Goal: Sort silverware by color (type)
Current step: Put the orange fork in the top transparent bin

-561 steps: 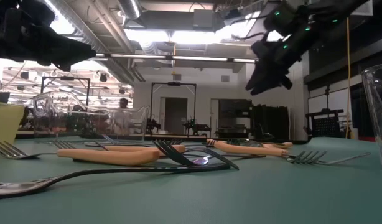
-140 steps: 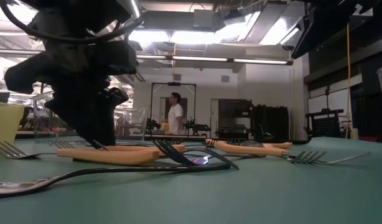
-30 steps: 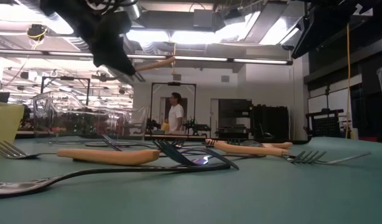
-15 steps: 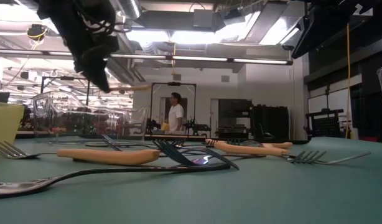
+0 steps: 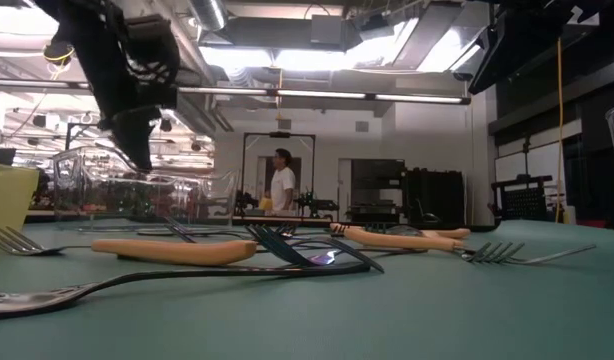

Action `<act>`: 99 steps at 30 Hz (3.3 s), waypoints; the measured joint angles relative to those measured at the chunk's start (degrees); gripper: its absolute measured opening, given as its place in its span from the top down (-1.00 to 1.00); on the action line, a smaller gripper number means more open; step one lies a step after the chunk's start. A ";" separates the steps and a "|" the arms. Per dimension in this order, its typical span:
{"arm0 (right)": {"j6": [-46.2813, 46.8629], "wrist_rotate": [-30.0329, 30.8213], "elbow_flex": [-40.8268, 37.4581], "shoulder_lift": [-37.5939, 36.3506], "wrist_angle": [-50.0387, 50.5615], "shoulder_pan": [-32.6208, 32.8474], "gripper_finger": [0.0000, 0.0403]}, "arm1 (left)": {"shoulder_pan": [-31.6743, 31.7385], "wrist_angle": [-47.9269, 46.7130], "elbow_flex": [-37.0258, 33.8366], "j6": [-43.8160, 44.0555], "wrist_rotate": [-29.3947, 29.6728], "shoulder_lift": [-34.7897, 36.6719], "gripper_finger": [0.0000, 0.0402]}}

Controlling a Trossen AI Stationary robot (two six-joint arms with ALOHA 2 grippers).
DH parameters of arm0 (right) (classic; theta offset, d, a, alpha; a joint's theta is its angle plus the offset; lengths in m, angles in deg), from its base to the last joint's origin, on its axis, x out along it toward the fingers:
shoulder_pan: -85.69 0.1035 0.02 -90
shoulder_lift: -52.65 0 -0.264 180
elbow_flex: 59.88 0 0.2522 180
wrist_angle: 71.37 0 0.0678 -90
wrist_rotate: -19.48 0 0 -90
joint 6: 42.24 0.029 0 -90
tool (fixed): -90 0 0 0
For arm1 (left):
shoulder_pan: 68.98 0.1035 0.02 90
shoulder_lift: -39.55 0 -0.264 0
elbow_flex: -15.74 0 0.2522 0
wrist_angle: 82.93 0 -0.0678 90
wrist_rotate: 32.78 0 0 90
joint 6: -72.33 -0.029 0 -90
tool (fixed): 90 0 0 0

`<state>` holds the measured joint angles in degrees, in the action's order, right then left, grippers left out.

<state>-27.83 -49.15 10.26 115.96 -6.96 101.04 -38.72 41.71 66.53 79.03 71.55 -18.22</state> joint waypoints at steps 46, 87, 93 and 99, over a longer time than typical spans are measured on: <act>0.00 0.26 0.02 0.00 0.00 0.00 0.58 | 4.73 19.97 -16.48 -0.91 -0.42 -0.12 0.85; 0.00 0.22 0.01 0.00 0.00 0.00 0.58 | 4.31 20.02 -1.42 -4.08 -0.40 0.08 0.62; 0.00 0.22 0.00 0.00 0.02 -0.02 0.58 | 1.35 20.05 4.09 -3.82 -3.87 0.08 0.62; 0.00 0.22 0.01 -0.01 0.01 -0.01 0.58 | -5.40 21.02 6.21 -3.73 -10.66 0.08 0.62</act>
<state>-27.83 -48.93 10.27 115.94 -6.95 101.03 -44.12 62.73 72.74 75.30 60.89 -18.14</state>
